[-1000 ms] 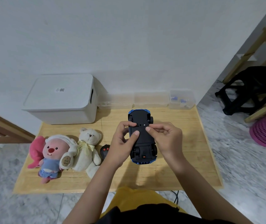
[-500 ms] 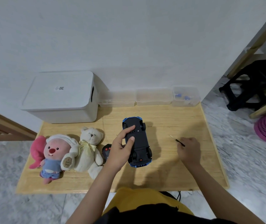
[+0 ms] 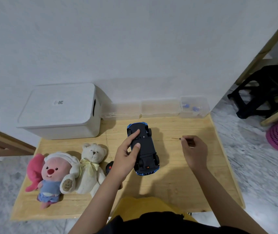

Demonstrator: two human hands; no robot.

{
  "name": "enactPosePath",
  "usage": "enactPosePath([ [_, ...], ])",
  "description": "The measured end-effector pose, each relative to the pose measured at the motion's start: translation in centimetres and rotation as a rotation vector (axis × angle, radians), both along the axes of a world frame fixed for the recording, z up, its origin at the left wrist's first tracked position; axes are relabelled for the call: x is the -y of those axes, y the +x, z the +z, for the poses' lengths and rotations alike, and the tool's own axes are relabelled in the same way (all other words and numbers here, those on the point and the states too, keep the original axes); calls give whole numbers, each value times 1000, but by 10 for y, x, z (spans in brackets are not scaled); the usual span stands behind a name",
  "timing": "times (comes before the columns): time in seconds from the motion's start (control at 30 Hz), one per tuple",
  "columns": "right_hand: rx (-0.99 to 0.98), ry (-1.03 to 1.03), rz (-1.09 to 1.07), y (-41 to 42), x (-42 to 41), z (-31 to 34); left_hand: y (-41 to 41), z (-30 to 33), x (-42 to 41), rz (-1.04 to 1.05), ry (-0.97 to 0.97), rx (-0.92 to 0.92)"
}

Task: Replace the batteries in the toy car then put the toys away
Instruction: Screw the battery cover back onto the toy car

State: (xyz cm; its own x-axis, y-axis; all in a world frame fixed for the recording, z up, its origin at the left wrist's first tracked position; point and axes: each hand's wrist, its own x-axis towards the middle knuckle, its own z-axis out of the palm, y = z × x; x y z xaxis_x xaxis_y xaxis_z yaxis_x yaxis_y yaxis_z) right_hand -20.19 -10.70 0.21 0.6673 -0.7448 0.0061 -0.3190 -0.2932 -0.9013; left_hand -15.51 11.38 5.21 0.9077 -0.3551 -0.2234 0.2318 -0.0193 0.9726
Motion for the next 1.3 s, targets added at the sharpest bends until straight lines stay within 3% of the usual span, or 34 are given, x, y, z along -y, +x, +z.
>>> enactPosePath([
  [0.13, 278, 401, 51, 11, -17, 53, 8, 8, 6, 2, -37, 2],
  [0.23, 386, 514, 136, 12, -30, 85, 13, 15, 11, -8, -67, 42],
  [0.4, 445, 339, 216, 13, -51, 109, 16, 29, 22, 3, -109, 135],
  [0.77, 488, -116, 181, 23, -69, 107, 13, 46, 23, 112, -69, 218],
  [1.3, 465, -148, 178, 35, -80, 109, 21, 53, 10, 124, -61, 222],
])
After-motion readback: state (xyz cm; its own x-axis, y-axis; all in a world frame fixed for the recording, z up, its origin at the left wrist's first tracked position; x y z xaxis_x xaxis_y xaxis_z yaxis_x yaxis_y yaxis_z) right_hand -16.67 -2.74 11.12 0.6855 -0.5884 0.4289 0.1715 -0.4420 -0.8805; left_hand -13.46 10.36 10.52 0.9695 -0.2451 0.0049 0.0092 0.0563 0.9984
